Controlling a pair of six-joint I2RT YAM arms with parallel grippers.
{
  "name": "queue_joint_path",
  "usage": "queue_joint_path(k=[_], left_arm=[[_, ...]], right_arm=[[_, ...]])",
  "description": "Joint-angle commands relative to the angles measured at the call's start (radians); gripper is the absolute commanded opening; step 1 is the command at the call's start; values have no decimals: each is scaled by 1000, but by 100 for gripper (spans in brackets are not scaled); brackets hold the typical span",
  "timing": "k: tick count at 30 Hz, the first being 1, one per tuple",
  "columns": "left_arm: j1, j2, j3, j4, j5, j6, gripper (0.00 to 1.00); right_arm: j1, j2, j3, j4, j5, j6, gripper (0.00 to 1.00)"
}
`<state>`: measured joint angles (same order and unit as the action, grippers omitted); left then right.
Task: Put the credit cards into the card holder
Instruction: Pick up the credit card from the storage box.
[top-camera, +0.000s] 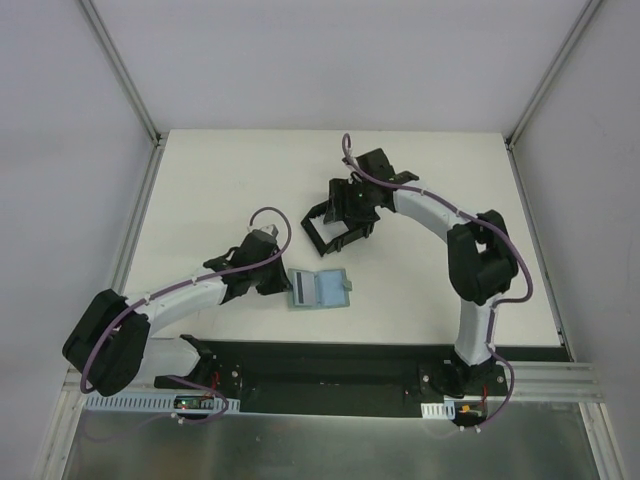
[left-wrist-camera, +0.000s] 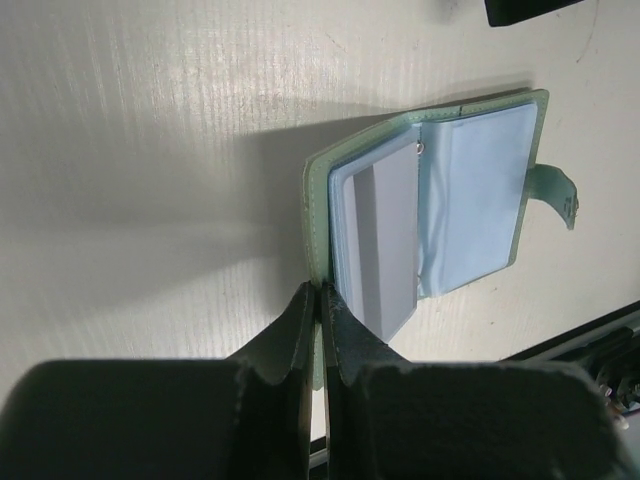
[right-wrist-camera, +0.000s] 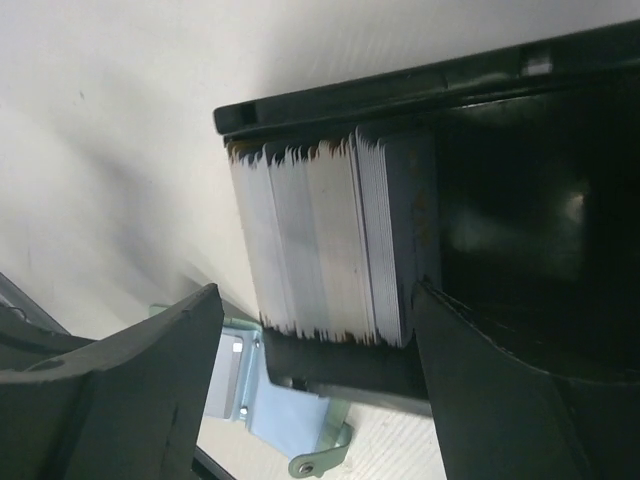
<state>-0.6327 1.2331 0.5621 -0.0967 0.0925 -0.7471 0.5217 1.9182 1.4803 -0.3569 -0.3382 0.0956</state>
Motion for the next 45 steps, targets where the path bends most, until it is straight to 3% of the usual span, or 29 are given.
queue_joint_path(k=[1,12,23,45], left_arm=[[14,25,35,-35,-17,40,0],[14,26,25,-35,-17,35,0],[14,20,18,-35,-19,40,0],[14,6,21,-35,6,57,0]], right_arm=[[1,65,110,-37,-47,-57,79],[-2,177,170,-103,-8,-88,85],[3,88,-11,19,-32,-43,87],[37,30,44,24,73,-5,93]])
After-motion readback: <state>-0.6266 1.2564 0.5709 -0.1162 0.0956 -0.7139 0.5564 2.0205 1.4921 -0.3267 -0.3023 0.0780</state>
